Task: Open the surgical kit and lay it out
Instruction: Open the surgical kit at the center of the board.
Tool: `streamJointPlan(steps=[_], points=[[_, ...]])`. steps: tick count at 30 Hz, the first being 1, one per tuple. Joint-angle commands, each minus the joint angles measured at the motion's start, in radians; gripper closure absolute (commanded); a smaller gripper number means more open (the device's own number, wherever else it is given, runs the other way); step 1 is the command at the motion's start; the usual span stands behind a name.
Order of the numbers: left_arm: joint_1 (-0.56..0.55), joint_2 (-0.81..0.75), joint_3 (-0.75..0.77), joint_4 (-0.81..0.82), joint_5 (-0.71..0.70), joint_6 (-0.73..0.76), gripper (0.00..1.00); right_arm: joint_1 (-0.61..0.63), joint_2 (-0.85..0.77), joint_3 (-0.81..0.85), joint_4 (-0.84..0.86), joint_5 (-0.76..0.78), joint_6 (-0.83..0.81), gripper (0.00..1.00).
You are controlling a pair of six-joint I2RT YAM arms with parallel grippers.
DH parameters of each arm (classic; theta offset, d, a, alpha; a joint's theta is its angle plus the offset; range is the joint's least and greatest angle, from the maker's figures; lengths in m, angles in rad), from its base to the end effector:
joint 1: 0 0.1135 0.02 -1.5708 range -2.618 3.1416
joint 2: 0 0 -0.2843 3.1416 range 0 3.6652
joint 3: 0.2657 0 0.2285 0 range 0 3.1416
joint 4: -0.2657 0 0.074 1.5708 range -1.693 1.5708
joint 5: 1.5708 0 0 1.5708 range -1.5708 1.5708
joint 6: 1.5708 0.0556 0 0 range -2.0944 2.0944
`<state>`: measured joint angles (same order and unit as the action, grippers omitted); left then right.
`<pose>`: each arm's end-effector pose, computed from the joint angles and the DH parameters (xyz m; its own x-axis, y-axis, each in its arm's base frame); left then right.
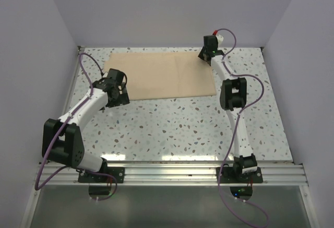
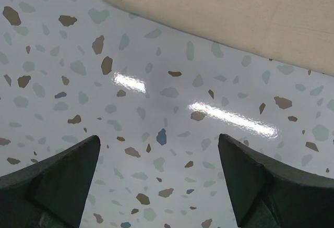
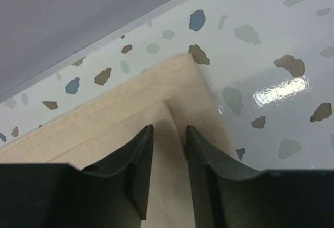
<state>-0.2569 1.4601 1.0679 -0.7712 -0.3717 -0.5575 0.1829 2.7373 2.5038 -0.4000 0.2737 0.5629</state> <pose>0.2615 -0.0478 0.2517 -0.8052 -0.2981 -0.5127 -0.3870 0.9191 0.0733 0.6051 0.0966 0.1572 -0.4714 0.4353 -0.7670 0.3437 0.8916 0.2948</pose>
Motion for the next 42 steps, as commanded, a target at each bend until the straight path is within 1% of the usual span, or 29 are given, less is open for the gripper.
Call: streamJointPlan(steps=[1, 2, 3, 4, 6, 9, 15, 19, 21, 23, 24, 25, 28, 29, 30, 31, 32, 33, 35, 36, 38, 39, 41, 42], points=[[-0.005, 0.006, 0.021, 0.024, -0.021, -0.007, 0.00, 0.007, 0.004, 0.010, -0.007, -0.005, 0.017, 0.67], [-0.007, 0.006, 0.023, 0.024, -0.021, -0.007, 0.00, 0.007, 0.004, 0.009, -0.007, -0.007, 0.012, 0.70], [-0.005, 0.006, 0.023, 0.023, -0.021, -0.007, 0.00, 0.007, 0.002, 0.009, -0.014, -0.004, 0.011, 0.79], [-0.007, 0.006, 0.023, 0.023, -0.021, -0.007, 0.00, 0.007, -0.001, 0.007, -0.016, 0.001, 0.006, 0.82], [-0.005, 0.006, 0.021, 0.021, -0.021, -0.007, 0.00, 0.007, -0.004, -0.005, -0.022, 0.004, 0.002, 0.94], [-0.005, -0.001, 0.018, 0.023, -0.019, -0.009, 0.00, 0.006, -0.013, -0.017, -0.028, 0.004, -0.008, 1.00], [-0.007, -0.026, 0.029, 0.010, -0.022, -0.009, 0.00, 0.007, -0.057, -0.054, -0.019, -0.007, -0.043, 1.00], [-0.005, -0.049, 0.073, -0.016, -0.042, -0.005, 0.00, 0.007, -0.143, -0.086, -0.008, -0.033, -0.063, 1.00], [-0.005, -0.073, 0.090, -0.016, -0.049, 0.004, 0.00, 0.009, -0.191, -0.143, 0.007, -0.060, -0.064, 1.00], [-0.005, -0.098, 0.099, -0.019, -0.056, 0.016, 0.00, 0.009, -0.287, -0.198, 0.026, -0.097, -0.061, 1.00], [-0.007, -0.106, 0.107, -0.019, -0.056, 0.021, 0.00, 0.012, -0.329, -0.270, 0.032, -0.112, -0.057, 1.00], [-0.005, -0.113, 0.112, -0.025, -0.058, 0.027, 0.00, 0.016, -0.402, -0.307, 0.042, -0.122, -0.055, 1.00], [-0.005, -0.139, 0.135, -0.049, -0.058, 0.039, 0.00, 0.047, -0.526, -0.457, 0.041, -0.152, -0.069, 1.00], [-0.005, -0.156, 0.139, -0.051, -0.050, 0.044, 0.00, 0.056, -0.618, -0.495, 0.027, -0.156, -0.073, 1.00], [-0.007, -0.165, 0.148, -0.054, -0.046, 0.044, 0.00, 0.081, -0.661, -0.581, 0.021, -0.156, -0.078, 1.00], [-0.005, -0.175, 0.153, -0.065, -0.039, 0.044, 0.00, 0.095, -0.716, -0.629, 0.017, -0.156, -0.081, 1.00], [-0.005, -0.191, 0.159, -0.071, -0.030, 0.042, 0.00, 0.113, -0.807, -0.673, 0.006, -0.150, -0.087, 1.00], [-0.005, -0.201, 0.167, -0.080, -0.026, 0.041, 0.00, 0.148, -0.858, -0.754, -0.009, -0.142, -0.087, 1.00], [-0.005, -0.233, 0.173, -0.105, -0.015, 0.028, 0.00, 0.188, -0.947, -0.830, -0.071, -0.130, -0.087, 1.00], [-0.005, -0.242, 0.173, -0.114, -0.012, 0.025, 0.00, 0.231, -1.049, -0.912, -0.092, -0.123, -0.074, 1.00], [-0.005, -0.277, 0.170, -0.122, -0.015, 0.015, 0.00, 0.282, -1.157, -1.000, -0.163, -0.105, -0.055, 1.00], [-0.005, -0.287, 0.173, -0.131, -0.018, 0.011, 0.00, 0.341, -1.262, -1.084, -0.193, -0.088, -0.034, 1.00], [-0.007, -0.310, 0.187, -0.146, -0.044, 0.002, 0.00, 0.406, -1.388, -1.170, -0.305, -0.019, -0.002, 1.00], [-0.005, -0.314, 0.213, -0.160, -0.053, -0.001, 0.00, 0.458, -1.448, -1.260, -0.347, -0.004, 0.056, 1.00]])
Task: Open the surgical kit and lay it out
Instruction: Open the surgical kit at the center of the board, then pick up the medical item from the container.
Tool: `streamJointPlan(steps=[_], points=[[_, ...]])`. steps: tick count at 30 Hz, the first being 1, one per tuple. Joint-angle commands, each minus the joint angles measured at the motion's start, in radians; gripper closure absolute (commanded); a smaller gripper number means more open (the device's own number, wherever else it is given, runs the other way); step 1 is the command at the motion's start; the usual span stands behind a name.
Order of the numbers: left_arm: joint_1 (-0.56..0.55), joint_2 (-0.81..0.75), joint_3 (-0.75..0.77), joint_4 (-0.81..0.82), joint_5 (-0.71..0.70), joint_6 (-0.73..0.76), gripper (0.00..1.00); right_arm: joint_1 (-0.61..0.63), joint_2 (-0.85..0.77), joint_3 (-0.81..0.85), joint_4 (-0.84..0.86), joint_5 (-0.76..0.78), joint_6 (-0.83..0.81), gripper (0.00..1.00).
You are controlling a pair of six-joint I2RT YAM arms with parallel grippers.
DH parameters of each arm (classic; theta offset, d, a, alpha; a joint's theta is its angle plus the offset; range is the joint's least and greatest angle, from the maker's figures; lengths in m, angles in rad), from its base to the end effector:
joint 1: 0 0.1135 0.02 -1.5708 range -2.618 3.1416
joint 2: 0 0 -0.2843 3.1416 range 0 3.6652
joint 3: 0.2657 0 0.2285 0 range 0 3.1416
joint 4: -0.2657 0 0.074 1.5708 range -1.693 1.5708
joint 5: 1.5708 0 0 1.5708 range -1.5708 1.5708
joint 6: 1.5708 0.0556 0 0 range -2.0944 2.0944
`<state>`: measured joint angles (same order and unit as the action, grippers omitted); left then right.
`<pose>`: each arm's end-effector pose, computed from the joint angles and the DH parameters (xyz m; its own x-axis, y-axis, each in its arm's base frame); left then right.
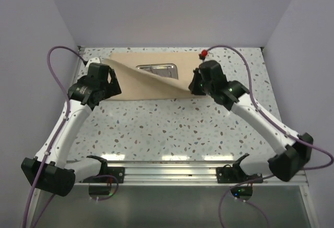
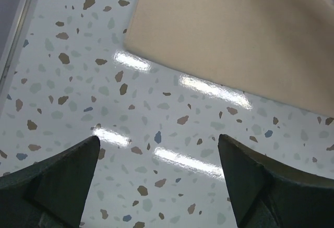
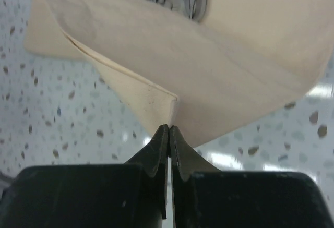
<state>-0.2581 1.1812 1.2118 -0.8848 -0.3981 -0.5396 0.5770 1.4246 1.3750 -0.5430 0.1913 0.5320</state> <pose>0.2113 -0.0335 0.3488 -0.6199 -0.3262 -0.7137 -0.3839 0.9193 -0.0867 0.2643 0.1594 0.3719 -0.6080 0.1985 -0.7687 -0.1102 0.9378 0.3293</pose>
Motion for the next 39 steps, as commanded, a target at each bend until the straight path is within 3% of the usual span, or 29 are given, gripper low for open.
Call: streamJointPlan(steps=[1, 5, 8, 12, 13, 14, 15, 16, 21, 27, 34, 39], points=[[-0.004, -0.048, 0.083, -0.055, -0.037, -0.020, 0.00, 0.085, -0.271, -0.177, -0.278, 0.089, 0.115, 1.00], [-0.004, -0.074, 0.173, -0.094, -0.082, -0.042, 0.00, 0.123, -0.594, -0.373, -0.487, 0.157, 0.267, 1.00], [-0.004, -0.094, 0.199, -0.115, -0.085, -0.057, 0.00, 0.121, -0.755, -0.409, -0.653, 0.212, 0.302, 1.00], [-0.004, -0.107, 0.166, -0.109, -0.061, -0.060, 0.00, 0.121, -0.813, -0.450, -0.762, 0.263, 0.335, 0.99], [-0.004, -0.106, 0.158, -0.114, -0.056, -0.062, 0.00, 0.122, -0.803, -0.458, -0.785, 0.266, 0.339, 0.82], [-0.004, -0.104, 0.144, -0.118, -0.048, -0.062, 0.00, 0.121, -0.779, -0.473, -0.793, 0.264, 0.342, 0.59], [-0.006, -0.106, 0.137, -0.121, -0.045, -0.065, 0.00, 0.119, -0.764, -0.475, -0.802, 0.270, 0.350, 0.06], [-0.004, -0.110, 0.129, -0.123, -0.041, -0.063, 0.00, 0.122, -0.751, -0.479, -0.824, 0.270, 0.359, 0.02], [-0.004, -0.126, 0.049, -0.047, 0.022, -0.024, 0.00, 0.123, -0.704, -0.458, -0.804, 0.270, 0.359, 0.01], [-0.010, -0.039, -0.012, 0.095, 0.205, 0.032, 0.00, 0.122, -0.621, -0.389, -0.609, 0.205, 0.266, 0.02], [-0.082, 0.233, 0.098, 0.164, 0.159, 0.023, 0.02, 0.123, -0.240, -0.216, -0.420, 0.165, 0.120, 0.02], [-0.135, 0.432, 0.264, 0.159, 0.139, -0.009, 0.04, 0.121, 0.063, 0.077, -0.319, 0.100, -0.044, 0.02]])
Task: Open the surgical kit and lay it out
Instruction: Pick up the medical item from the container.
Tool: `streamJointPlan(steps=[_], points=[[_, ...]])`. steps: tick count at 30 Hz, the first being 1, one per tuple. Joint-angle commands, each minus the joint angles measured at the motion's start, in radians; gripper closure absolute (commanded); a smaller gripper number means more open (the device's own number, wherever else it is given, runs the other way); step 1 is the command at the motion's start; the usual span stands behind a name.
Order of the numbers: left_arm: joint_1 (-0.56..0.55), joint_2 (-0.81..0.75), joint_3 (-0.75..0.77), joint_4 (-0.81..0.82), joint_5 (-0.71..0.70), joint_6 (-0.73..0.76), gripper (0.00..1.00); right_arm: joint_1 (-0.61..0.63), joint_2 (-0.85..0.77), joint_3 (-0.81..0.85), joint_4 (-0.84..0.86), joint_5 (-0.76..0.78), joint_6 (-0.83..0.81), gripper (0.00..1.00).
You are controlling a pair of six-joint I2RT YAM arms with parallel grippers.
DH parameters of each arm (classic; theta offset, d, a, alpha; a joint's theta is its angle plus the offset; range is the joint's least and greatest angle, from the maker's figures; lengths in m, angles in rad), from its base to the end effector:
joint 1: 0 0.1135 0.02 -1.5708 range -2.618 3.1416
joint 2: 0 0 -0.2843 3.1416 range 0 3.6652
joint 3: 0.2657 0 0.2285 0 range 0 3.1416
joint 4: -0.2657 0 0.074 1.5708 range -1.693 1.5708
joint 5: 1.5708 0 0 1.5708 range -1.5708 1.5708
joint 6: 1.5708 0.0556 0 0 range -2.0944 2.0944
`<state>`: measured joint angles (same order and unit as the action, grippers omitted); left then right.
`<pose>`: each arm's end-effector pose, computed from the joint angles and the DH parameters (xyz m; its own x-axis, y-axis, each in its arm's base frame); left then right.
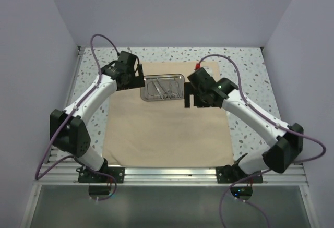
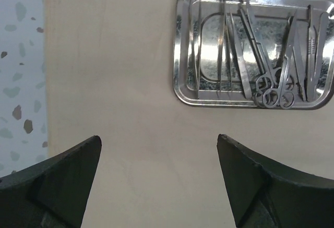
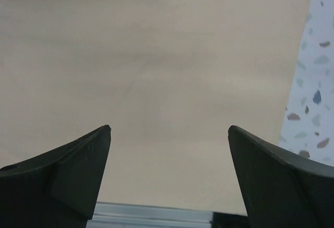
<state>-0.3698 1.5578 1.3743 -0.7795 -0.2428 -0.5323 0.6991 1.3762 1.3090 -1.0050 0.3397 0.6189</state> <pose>0.3005 -0.1022 0.3115 -0.7726 -0.2289 -0.5922 -0.1965 0.9732 -0.1198 0.2029 0.1464 0.3265 -0.8288 0.0178 -0.5593 -0.0049 0.9992 0.0391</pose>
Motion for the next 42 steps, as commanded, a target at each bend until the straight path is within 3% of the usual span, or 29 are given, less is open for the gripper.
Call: streamJointPlan(steps=[1, 4, 8, 14, 19, 42], points=[[-0.023, 0.070, 0.124, 0.055, -0.013, -0.029, 0.04, -0.006, 0.166, 0.188, 0.155, -0.045, -0.154, 0.02], [-0.023, 0.079, 0.135, 0.048, -0.026, -0.049, 0.04, -0.029, 0.393, 0.399, 0.148, -0.076, -0.203, 0.09], [-0.018, 0.000, 0.066, 0.042, -0.052, -0.052, 0.04, -0.088, 0.730, 0.738, 0.070, -0.162, -0.209, 0.38], [0.000, -0.100, -0.050, 0.051, -0.053, -0.054, 0.04, -0.121, 0.986, 1.065, 0.006, -0.218, -0.197, 0.45], [0.012, -0.154, -0.073, 0.036, -0.050, -0.044, 0.04, -0.131, 1.076, 1.093, 0.034, -0.234, -0.173, 0.48], [0.025, -0.246, -0.167, 0.057, -0.023, 0.006, 0.04, -0.130, 1.219, 1.069, 0.040, -0.229, -0.142, 0.64]])
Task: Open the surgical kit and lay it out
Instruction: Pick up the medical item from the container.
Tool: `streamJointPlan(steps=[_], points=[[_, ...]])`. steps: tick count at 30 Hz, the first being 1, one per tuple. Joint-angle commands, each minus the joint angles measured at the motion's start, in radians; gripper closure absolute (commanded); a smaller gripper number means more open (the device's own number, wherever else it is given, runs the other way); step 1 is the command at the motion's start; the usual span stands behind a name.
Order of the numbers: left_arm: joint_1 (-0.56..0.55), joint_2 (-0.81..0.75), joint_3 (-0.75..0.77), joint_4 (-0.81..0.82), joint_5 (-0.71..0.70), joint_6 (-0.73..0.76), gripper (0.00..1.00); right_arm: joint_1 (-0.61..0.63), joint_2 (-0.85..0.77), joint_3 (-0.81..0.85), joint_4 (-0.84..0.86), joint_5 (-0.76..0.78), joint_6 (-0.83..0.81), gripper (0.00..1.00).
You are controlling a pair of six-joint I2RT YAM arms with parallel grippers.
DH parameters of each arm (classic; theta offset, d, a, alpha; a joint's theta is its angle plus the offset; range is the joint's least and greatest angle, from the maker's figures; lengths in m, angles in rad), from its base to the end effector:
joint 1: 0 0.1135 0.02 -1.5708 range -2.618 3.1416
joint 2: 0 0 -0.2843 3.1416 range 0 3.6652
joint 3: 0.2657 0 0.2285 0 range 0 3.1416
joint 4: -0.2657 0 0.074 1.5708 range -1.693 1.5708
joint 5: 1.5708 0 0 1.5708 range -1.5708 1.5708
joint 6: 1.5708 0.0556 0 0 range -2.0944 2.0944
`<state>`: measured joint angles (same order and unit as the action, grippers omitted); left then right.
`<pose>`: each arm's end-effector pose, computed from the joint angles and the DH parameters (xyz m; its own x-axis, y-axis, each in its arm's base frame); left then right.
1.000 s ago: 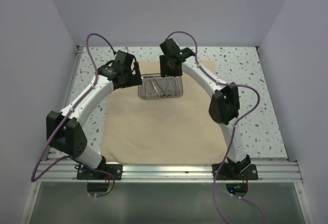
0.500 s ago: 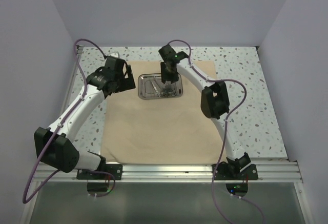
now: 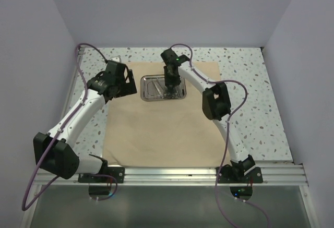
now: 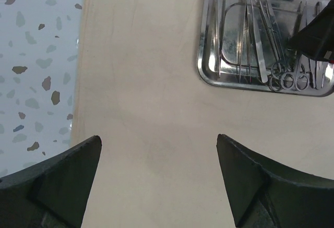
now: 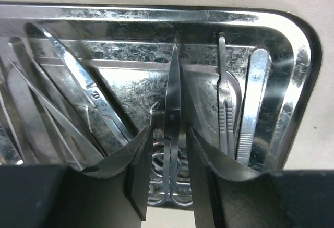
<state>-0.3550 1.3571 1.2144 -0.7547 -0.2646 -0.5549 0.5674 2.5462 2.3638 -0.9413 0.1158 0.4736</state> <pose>0.2546 -0.0789 0.3196 -0.7192 -0.2757 -0.6378 -0.2310 0.9606 -0.1548 0.4580 0.2842 0.1754 -0.9010 -0.0370 -0.4323 -0.0908 0.9904 0.1045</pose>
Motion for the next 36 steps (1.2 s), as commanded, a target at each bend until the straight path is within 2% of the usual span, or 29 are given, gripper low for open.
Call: streamJointPlan(steps=[1, 3, 9, 10, 12, 17, 26, 29, 32, 35, 36], points=[[0.013, -0.049, -0.009, 0.031, -0.001, 0.030, 0.04, 0.002, 0.057, 0.012, -0.024, -0.004, 0.003, 0.65], [0.014, -0.053, -0.015, 0.029, -0.001, 0.033, 0.04, 0.003, 0.062, 0.011, -0.033, 0.008, 0.005, 0.71], [0.021, -0.064, -0.021, 0.032, 0.004, 0.041, 0.04, 0.015, 0.091, 0.021, -0.085, 0.054, -0.006, 0.78], [0.021, -0.064, -0.023, 0.034, 0.005, 0.042, 0.04, 0.019, 0.103, 0.040, -0.099, 0.067, -0.012, 0.83], [0.022, -0.067, -0.023, 0.034, 0.007, 0.046, 0.04, 0.020, 0.124, 0.048, -0.119, 0.068, -0.012, 1.00], [0.022, -0.078, -0.019, 0.032, -0.001, 0.053, 0.04, 0.020, 0.109, 0.046, -0.110, 0.056, -0.024, 1.00], [0.022, -0.059, 0.034, 0.060, 0.002, 0.084, 0.03, 0.006, -0.127, 0.028, -0.097, 0.042, -0.044, 1.00], [0.022, -0.023, 0.062, 0.072, 0.018, 0.093, 0.03, 0.006, -0.271, -0.110, -0.062, 0.042, -0.043, 1.00], [0.021, 0.022, 0.079, 0.097, 0.037, 0.089, 0.04, 0.008, -0.440, -0.373, -0.018, 0.058, -0.039, 1.00], [0.016, 0.088, 0.094, 0.130, 0.064, 0.073, 0.05, 0.006, -0.623, -0.555, 0.022, 0.073, -0.027, 1.00], [0.007, 0.111, 0.099, 0.144, 0.079, 0.067, 0.05, 0.006, -0.668, -0.680, 0.035, 0.076, -0.020, 1.00]])
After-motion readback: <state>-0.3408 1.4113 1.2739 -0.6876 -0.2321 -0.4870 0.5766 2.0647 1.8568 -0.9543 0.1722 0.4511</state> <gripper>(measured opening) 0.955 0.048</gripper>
